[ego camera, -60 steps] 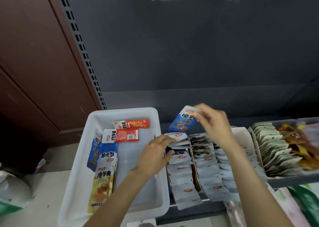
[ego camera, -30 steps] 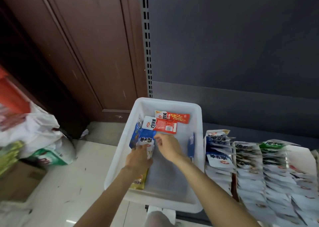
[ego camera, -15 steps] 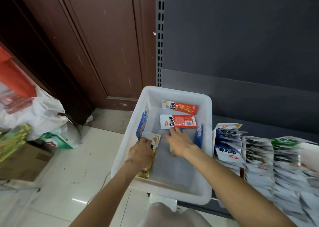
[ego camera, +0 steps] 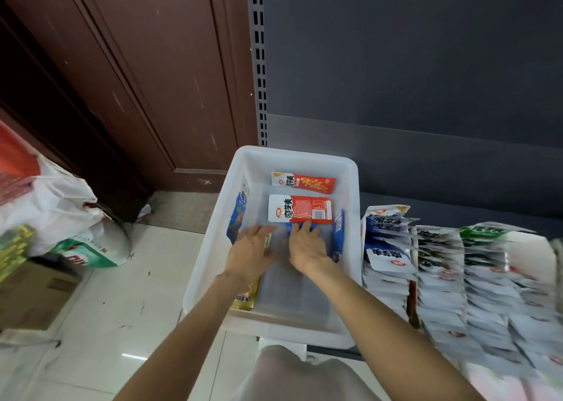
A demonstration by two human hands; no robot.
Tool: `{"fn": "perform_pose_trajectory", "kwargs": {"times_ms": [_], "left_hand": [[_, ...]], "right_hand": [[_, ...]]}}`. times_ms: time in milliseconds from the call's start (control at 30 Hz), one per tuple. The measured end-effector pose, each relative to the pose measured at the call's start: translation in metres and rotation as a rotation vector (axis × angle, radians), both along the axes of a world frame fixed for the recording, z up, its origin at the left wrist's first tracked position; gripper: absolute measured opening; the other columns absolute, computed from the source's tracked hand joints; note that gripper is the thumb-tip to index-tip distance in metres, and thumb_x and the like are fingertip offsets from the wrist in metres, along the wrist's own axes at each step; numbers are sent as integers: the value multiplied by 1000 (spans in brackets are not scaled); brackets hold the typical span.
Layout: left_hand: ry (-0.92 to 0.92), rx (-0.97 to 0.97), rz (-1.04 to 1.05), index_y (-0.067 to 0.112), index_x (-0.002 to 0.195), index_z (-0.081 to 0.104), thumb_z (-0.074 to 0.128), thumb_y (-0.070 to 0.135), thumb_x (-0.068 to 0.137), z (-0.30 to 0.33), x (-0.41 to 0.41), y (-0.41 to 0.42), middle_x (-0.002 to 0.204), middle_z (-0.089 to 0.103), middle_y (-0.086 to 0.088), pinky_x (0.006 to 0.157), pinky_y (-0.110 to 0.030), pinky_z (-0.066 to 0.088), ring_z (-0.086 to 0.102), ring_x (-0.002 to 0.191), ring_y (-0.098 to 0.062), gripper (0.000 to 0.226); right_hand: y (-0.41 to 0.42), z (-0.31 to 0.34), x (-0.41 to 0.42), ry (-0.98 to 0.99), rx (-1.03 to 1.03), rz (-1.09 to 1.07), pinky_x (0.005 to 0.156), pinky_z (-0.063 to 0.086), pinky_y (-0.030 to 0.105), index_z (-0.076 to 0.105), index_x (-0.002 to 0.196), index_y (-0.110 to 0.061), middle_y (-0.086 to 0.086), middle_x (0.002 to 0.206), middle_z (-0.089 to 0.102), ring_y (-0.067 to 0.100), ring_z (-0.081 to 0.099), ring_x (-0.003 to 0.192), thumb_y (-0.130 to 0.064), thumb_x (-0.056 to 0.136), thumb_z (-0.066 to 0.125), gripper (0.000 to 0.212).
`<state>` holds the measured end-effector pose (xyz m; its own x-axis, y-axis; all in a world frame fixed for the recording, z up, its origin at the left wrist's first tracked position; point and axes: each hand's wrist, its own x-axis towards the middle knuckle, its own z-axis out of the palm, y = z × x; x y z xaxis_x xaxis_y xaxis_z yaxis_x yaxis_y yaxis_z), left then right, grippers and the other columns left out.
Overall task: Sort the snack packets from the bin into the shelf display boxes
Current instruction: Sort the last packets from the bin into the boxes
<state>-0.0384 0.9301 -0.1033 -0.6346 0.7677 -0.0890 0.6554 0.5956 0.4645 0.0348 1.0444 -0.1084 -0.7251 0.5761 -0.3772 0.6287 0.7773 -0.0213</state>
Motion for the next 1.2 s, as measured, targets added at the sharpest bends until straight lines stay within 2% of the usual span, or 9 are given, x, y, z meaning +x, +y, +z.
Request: {"fn": "perform_pose_trajectory", "kwargs": {"times_ms": [200,367,433,500,600,767,900,1067,1200], "left_hand": [[236,-69,-505,19,142,39,62,21,83,-13,-17,28,146,39,1,114,-34,23,31,137,-19,63],[-62,359,-212,18,101,70,58,34,87,6,-22,30,98,70,-3,81,-29,49,63,87,-14,25],[-328,453,-53,22,86,68,59,29,92,22,-19,29,80,67,4,70,-25,49,59,69,-5,13],[-542,511,70,24,76,64,57,24,94,38,-13,29,63,60,14,66,-28,47,53,60,-2,19],[-588,521,91,25,72,62,56,22,94,55,-5,27,57,59,19,61,-18,43,52,58,5,24],[-683,600,103,16,79,67,57,20,93,80,10,21,75,70,7,63,-17,48,64,71,-5,17],[-610,646,2,19,81,68,61,31,85,97,26,24,76,71,11,63,-20,52,66,73,-2,15],[-539,864,175,24,88,66,43,20,100,112,49,61,70,68,12,67,-16,49,63,69,0,26],[-383,508,-197,20,117,60,57,26,93,99,62,104,111,65,11,91,-18,41,58,107,-8,25]], "right_hand": [[-18,27,18,57,228,173,83,52,36,43,131,2,19,128,50,31,60,108,1,93,42,39],[10,87,39,483,44,-58,81,49,37,64,104,-13,10,101,69,30,65,93,-9,91,49,20],[21,99,51,792,-149,-278,70,53,35,65,88,-19,4,88,72,22,67,78,-16,88,60,6],[29,110,62,997,-587,-494,62,55,32,62,84,-21,5,84,72,14,68,67,-10,87,64,12],[33,122,73,1056,-956,-594,51,51,20,61,86,-20,6,78,70,9,66,57,-1,89,60,19],[28,130,78,1109,-926,-595,49,52,21,58,99,-14,3,86,70,6,67,64,-4,91,59,12],[26,138,90,1073,-972,-545,52,55,25,59,107,-12,4,93,68,12,69,79,-4,84,68,26],[48,157,140,1468,-685,-632,61,55,21,66,91,-13,3,84,69,10,67,78,1,87,62,15],[78,165,180,1730,-468,-737,70,54,19,64,87,-19,-10,78,69,6,65,81,-3,90,60,17]]}}
